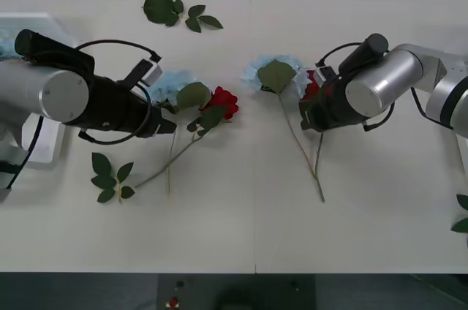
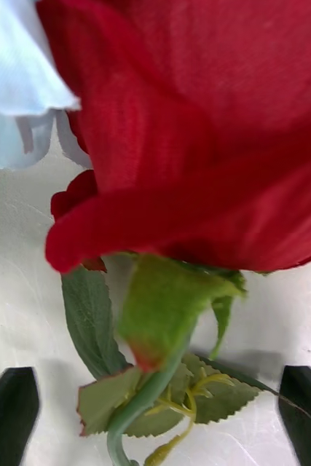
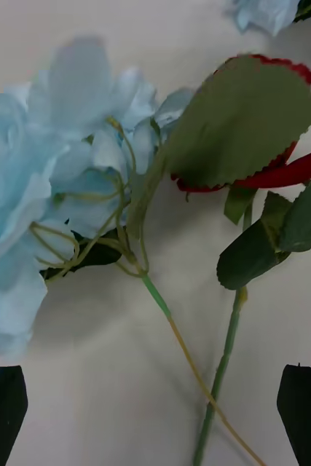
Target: Put the red flowers into the right box and the blue flowers into the left box
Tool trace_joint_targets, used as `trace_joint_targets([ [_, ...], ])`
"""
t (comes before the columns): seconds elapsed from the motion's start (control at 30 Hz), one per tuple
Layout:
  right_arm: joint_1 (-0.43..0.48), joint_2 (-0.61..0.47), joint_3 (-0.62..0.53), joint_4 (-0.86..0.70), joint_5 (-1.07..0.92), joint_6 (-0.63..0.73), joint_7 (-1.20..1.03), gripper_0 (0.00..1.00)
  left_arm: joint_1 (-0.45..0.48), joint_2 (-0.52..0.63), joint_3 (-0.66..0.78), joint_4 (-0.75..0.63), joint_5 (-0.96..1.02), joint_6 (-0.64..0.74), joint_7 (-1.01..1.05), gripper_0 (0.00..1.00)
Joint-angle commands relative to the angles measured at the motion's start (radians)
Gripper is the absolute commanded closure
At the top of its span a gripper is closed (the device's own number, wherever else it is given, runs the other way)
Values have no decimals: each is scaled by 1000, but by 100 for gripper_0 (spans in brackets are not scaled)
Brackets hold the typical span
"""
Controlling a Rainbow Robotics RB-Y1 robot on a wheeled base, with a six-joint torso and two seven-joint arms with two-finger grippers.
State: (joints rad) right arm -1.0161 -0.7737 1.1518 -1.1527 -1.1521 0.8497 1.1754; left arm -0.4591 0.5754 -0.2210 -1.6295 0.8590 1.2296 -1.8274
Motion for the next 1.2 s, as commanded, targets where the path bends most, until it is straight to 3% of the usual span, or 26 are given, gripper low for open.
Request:
trace_joint_targets([
  [0.03, -35, -6, -20, -1, 9, -3, -56, 81, 30, -11, -1, -26, -67, -56, 50, 0],
  [0.07, -35, -6, -18, -1, 8, -3, -57, 96, 36, -17, -6, -26, -87, -65, 71, 0],
  [0.1, -35, -6, -20, -1, 8, -3, -57, 100, 39, -23, -12, -24, -110, -75, 91, 0],
  [0.5, -58, -15, -18, 16, 37, -3, -45, 100, 31, -69, -113, 25, -304, -228, 316, 0],
  [0.67, -122, -79, -18, 31, 40, 14, -19, 100, -13, -78, -181, 138, -362, -351, 384, 0],
  [0.93, -191, -253, -20, 34, 18, 63, 178, 100, -70, -111, -181, 260, -379, -414, 387, 0],
  [1.0, -196, -320, -18, 36, -3, 63, 231, 100, -85, -121, -181, 290, -387, -430, 387, 28],
  [1.07, -194, -383, -20, 45, -24, 63, 285, 100, -90, -127, -181, 301, -397, -440, 387, 97],
  [1.2, -191, -453, -18, 102, -43, 63, 377, 100, -92, -124, -181, 300, -406, -441, 389, 100],
])
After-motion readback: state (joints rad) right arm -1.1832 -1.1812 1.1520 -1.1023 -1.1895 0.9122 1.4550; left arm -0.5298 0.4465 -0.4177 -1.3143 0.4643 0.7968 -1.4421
